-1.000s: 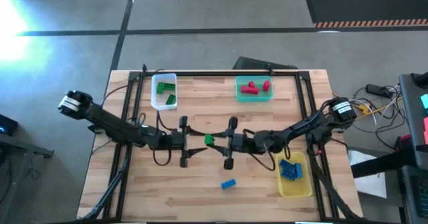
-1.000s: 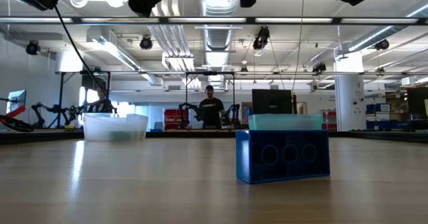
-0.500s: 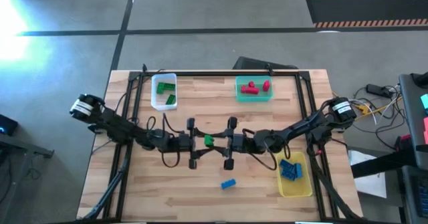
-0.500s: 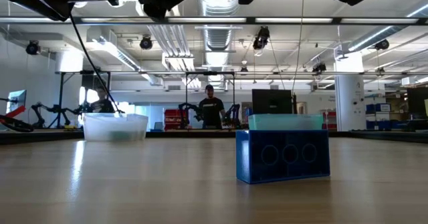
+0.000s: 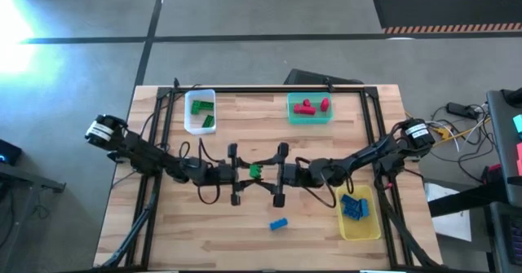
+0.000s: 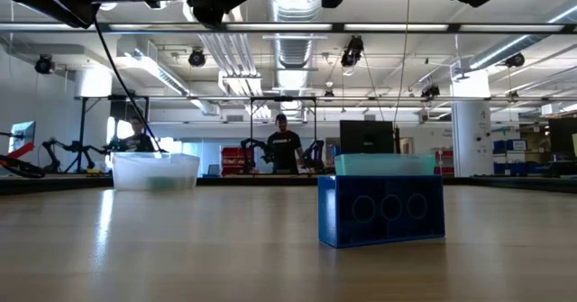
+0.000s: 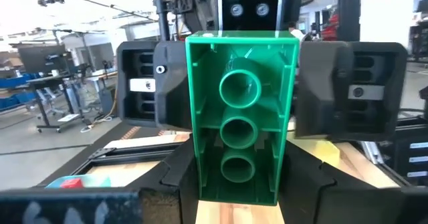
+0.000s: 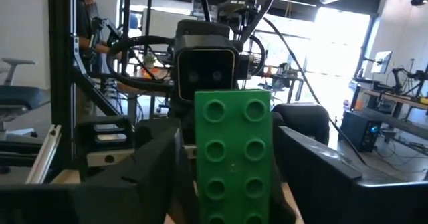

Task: Sort & place blocks by color
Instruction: Put the green game piece into the white bin

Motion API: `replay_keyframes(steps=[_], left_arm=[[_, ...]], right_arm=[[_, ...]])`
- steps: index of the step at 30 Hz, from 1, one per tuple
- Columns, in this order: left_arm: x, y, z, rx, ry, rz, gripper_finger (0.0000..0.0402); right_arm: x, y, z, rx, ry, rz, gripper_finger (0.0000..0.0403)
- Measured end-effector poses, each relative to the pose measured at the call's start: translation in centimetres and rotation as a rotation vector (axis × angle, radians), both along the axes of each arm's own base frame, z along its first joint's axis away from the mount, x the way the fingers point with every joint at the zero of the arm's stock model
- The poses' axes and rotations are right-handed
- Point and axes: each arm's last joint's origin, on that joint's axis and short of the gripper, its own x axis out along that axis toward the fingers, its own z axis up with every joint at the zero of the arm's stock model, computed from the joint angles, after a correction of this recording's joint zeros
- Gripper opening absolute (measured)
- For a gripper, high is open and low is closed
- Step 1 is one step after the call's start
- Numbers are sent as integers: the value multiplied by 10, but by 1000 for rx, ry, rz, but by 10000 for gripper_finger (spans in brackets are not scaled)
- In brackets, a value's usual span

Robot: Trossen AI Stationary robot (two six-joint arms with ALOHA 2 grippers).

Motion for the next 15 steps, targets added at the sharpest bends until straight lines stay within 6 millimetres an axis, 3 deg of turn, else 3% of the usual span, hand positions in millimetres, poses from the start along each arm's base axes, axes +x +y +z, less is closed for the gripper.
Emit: replay_keyframes(steps=[7, 15], left_arm=[[0, 7, -8, 14, 100, 193, 129], [-11, 37, -21, 21, 316, 621, 129]], right_arm=[[-5, -4, 9, 8, 25, -89, 255], [-19, -14, 25, 10, 94, -293, 245]])
